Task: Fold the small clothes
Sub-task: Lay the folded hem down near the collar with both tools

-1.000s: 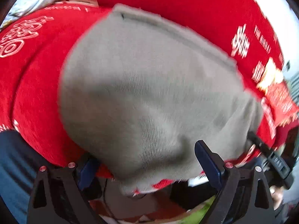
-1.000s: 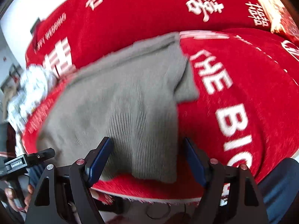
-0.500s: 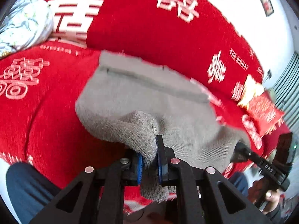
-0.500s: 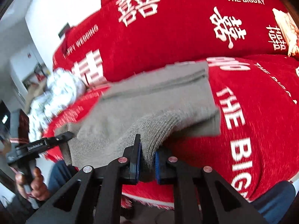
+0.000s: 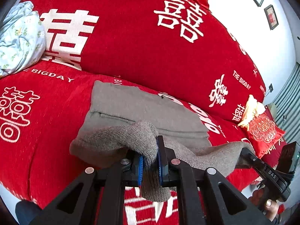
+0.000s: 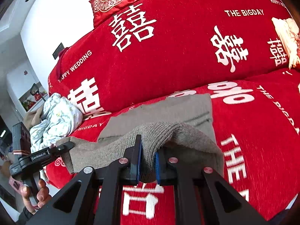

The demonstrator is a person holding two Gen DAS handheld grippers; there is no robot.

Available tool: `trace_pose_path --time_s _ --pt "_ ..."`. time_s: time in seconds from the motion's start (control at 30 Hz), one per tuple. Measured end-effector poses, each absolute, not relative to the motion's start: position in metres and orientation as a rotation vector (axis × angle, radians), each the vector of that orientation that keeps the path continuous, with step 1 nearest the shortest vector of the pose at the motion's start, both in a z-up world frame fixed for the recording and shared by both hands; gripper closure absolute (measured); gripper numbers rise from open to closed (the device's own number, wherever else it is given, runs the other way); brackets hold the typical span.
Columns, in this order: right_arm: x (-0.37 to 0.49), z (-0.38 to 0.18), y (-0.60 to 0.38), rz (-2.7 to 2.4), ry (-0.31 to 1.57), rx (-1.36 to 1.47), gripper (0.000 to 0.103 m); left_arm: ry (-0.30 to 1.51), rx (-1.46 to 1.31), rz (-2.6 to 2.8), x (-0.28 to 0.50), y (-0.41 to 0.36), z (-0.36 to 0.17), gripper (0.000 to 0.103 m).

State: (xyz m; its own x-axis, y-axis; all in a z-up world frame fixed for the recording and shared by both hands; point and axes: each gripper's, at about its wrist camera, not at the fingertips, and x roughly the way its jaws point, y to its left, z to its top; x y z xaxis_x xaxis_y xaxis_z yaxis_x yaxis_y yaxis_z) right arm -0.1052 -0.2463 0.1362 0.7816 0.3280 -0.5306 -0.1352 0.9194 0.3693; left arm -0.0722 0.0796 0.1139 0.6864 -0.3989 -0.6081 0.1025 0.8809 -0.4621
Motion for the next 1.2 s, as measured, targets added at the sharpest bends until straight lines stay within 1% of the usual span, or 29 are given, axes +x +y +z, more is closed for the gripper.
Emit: trace_pose_path --time_s 0.47,1.2 --pt "-0.028 0.136 -0.243 0.229 0.662 0.324 0.090 0.821 -0.421 -0.259 -0.007 0.078 0.110 0.090" --pt "0.049 0.139 -0.244 0.203 0.692 0.326 0.090 0.875 -0.458 -0.235 0.073 0.079 0.113 0.090"
